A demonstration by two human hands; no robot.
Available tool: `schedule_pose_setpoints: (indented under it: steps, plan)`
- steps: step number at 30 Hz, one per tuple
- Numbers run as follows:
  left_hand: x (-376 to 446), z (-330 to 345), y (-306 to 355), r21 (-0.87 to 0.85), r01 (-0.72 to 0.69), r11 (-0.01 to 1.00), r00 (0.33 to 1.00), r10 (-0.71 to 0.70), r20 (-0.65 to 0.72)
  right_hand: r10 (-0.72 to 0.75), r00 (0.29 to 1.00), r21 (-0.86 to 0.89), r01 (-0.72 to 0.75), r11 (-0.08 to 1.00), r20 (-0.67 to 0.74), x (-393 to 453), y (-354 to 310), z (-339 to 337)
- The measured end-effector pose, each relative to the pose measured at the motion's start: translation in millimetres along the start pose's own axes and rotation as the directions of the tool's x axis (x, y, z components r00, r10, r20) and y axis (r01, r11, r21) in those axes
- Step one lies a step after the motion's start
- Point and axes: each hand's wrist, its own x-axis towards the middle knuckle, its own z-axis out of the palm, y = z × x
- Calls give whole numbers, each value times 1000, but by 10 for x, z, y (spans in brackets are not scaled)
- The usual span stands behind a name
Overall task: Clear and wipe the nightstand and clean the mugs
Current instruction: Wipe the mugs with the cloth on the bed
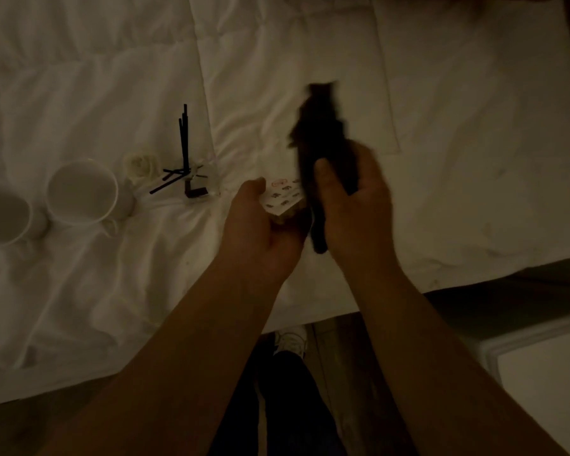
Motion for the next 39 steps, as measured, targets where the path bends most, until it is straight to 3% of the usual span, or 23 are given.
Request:
schedule_pose_setpoints:
  steps: [3,5,8,11,22,27,29,32,34,37,39]
  plan:
    - [17,-51,-89,-35,25,999,993,-21,118,-218,964,-192,245,950,153,-205,-23,148]
    - [-3,-136,-93,37,-1,999,992,-4,126,-358,896,-331,432,839,262,-197,3,140]
    - [-26,-201,-40,94,48,994,991,-59,118,-429,844,-467,536,703,322,-61,30,57]
    - [-15,-240,22,197,45,979,995,-62,76,-441,858,-438,514,737,264,-19,-2,54]
    - [-166,-329,42,213,140,967,985,-158,66,-299,954,-179,291,940,-20,260,29,-41]
    - [-201,-480,59,312,136,940,986,-159,48,-52,986,17,56,998,-159,236,197,-127]
    - [-169,-514,144,404,67,912,994,-96,52,54,978,46,-45,998,-204,216,316,-184]
    - [-32,-485,338,629,-142,764,989,132,63,187,953,153,-153,976,-237,102,470,-278]
    - [66,-409,429,767,-264,584,955,270,122,227,948,198,-184,963,-223,-15,550,-321]
    - [245,-263,468,894,-422,149,837,443,321,235,955,215,-195,957,-180,-174,600,-358]
    - [356,-180,478,876,-453,-164,733,491,471,245,955,215,-207,954,-169,-254,622,-368]
